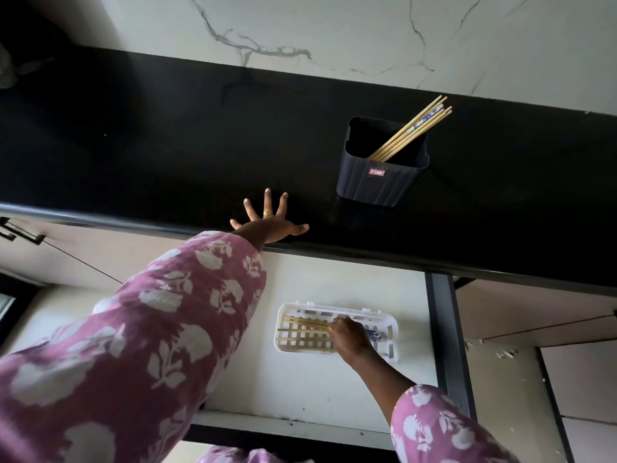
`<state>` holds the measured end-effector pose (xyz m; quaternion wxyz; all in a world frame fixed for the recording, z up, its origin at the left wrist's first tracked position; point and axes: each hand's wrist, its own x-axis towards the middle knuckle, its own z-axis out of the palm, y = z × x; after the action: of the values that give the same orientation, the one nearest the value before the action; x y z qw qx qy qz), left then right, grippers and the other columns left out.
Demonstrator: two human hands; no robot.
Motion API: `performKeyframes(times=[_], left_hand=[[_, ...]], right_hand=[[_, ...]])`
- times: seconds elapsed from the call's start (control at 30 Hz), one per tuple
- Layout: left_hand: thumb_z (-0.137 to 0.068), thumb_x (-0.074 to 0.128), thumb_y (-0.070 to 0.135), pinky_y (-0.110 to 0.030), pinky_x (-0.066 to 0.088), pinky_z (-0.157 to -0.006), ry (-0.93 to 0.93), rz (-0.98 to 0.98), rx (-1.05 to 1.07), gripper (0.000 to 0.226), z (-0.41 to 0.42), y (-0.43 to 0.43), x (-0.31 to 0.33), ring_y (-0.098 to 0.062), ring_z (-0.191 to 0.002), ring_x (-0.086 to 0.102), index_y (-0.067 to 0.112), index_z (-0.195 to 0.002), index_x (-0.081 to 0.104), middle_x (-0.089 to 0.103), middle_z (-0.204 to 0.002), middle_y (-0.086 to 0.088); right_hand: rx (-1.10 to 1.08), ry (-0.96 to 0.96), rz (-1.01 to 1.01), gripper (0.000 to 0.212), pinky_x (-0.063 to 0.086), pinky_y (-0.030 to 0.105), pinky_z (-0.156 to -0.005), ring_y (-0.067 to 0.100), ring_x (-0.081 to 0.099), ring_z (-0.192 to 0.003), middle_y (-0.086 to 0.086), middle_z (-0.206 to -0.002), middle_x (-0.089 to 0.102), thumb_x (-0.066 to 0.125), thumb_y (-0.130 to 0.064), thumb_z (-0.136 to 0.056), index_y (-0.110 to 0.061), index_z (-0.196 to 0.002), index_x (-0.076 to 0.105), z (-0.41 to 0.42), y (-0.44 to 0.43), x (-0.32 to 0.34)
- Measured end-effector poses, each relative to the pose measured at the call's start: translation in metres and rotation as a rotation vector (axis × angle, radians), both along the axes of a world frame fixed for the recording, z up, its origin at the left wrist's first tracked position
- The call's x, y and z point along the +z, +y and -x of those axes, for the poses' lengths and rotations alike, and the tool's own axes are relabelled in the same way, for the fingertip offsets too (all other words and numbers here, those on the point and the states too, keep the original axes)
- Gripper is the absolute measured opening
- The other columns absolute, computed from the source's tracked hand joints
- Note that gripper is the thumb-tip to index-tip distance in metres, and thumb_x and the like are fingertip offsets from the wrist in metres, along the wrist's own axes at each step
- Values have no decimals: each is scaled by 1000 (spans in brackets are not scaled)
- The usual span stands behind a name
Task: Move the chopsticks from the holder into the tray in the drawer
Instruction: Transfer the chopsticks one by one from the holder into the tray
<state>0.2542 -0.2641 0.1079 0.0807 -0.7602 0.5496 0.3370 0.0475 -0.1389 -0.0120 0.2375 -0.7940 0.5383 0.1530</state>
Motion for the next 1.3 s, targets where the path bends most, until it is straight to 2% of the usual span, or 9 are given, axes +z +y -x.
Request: performKeyframes(times=[0.3,0.43,0.53,0.6,0.67,0.77,0.93,1.17,1.3], left_hand=[[-79,38,79,-69,-3,-106,-5,-14,7,88,0,-1,1,-38,-141,-24,47,-146,-9,-22,-156,13],[-79,38,78,-69,-4,-106,-4,-10,8,87,1,-1,1,-39,-141,-24,46,-146,-9,-22,-156,11],[-79,38,79,-69,-3,-107,-9,-5,10,88,1,0,0,-38,-141,-24,47,-146,-10,-23,-156,11],[-79,37,79,-69,-3,-107,-11,-6,14,87,1,0,0,-39,-141,-23,46,-146,-9,-21,-157,11],[-80,34,79,-69,-3,-107,-7,-10,17,84,2,1,1,-40,-142,-20,46,-147,-5,-16,-158,10],[-81,30,79,-68,-4,-107,25,-31,34,79,3,3,6,-41,-143,-15,44,-148,5,-3,-160,7],[-84,28,77,-67,-4,-107,28,-35,38,77,4,8,10,-42,-143,-13,42,-149,8,1,-160,6],[-84,29,76,-67,-4,-108,18,-15,22,78,4,9,11,-41,-143,-15,42,-149,4,-4,-160,6],[-83,30,77,-67,-5,-108,3,-23,16,79,4,6,10,-41,-143,-17,42,-149,3,-6,-160,7]], right_hand=[[73,69,5,28,48,36,-87,34,59,-110,19,-115,64,38,1,-92,1,-102,64,-4,1,-1],[97,43,14,25,48,36,-86,34,59,-110,19,-115,64,38,0,-94,-2,-92,63,-2,2,2],[78,39,14,30,41,35,-72,34,59,-97,24,-101,61,37,-1,-91,-7,-64,46,2,3,2],[72,18,38,24,45,36,-72,33,60,-94,23,-99,61,40,3,-86,-8,-67,50,4,2,4],[112,-8,118,16,53,34,-65,33,67,-86,21,-88,67,56,11,-72,-1,-77,65,5,-2,9],[161,-81,245,30,38,13,-35,16,60,-44,-1,-47,57,78,3,-32,-15,-47,60,13,-16,11],[240,-265,594,24,47,22,-41,21,60,-52,1,-59,63,45,-3,-64,-13,-63,67,22,-49,50],[126,-493,1191,20,47,25,-69,22,68,-65,4,-73,71,55,-6,-85,-12,-76,72,29,-118,134],[-75,-533,1336,17,45,26,-68,25,69,-64,8,-73,72,58,-2,-81,-8,-76,72,39,-159,174]])
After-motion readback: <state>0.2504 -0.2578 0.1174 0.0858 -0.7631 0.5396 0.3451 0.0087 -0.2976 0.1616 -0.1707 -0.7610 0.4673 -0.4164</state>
